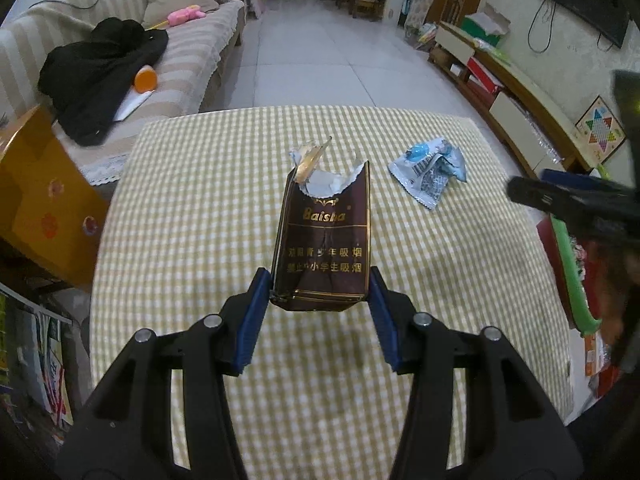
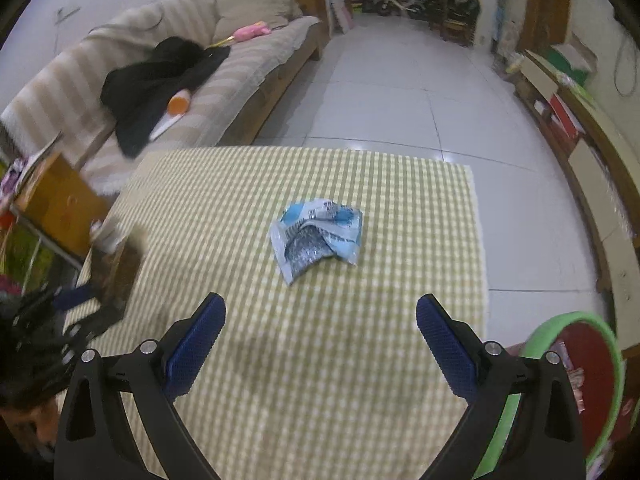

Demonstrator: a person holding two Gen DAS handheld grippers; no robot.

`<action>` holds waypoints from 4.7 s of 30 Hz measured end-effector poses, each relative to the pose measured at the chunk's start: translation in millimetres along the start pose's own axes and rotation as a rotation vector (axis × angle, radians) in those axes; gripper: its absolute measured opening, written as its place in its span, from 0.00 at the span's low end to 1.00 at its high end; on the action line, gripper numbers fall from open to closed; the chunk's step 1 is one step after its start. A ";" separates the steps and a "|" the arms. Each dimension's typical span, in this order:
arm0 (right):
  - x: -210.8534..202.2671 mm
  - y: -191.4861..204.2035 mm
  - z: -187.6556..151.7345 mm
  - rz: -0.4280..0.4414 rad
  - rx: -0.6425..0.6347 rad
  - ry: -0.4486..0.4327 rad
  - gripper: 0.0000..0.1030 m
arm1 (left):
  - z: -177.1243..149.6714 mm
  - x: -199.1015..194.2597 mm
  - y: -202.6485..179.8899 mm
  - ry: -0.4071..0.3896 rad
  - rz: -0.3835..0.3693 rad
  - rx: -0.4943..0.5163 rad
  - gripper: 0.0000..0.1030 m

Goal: Collect trash
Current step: 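Hold the cigarette box with the left gripper while the right gripper grasps the blue-white wrapper, then carry the cigarette box with the left gripper while the right gripper carries the wrapper over the bucket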

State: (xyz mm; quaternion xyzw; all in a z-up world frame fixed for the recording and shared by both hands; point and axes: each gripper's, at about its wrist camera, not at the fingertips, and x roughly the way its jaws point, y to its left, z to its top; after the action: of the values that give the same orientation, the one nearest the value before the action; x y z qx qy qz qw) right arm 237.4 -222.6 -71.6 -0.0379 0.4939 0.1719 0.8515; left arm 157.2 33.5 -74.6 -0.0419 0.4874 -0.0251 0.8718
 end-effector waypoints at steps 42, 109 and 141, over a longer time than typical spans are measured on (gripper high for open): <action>98.1 3.3 22.9 -0.088 0.094 0.040 0.40 | -20.5 1.2 81.0 -0.009 -0.015 -0.134 0.46; -166.1 -66.5 -104.1 -0.101 0.145 -0.117 0.35 | 5.6 -50.3 -107.7 -0.024 -0.107 0.194 0.46; -214.3 -208.5 -131.9 -0.257 0.314 -0.115 0.35 | 27.3 -36.7 -302.8 -0.013 -0.315 0.432 0.46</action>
State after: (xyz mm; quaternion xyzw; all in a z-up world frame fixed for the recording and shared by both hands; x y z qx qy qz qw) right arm 100.0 -503.8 22.4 0.0425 0.4563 -0.0153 0.8887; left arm 160.3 -263.5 0.3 0.0695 0.4525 -0.2636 0.8491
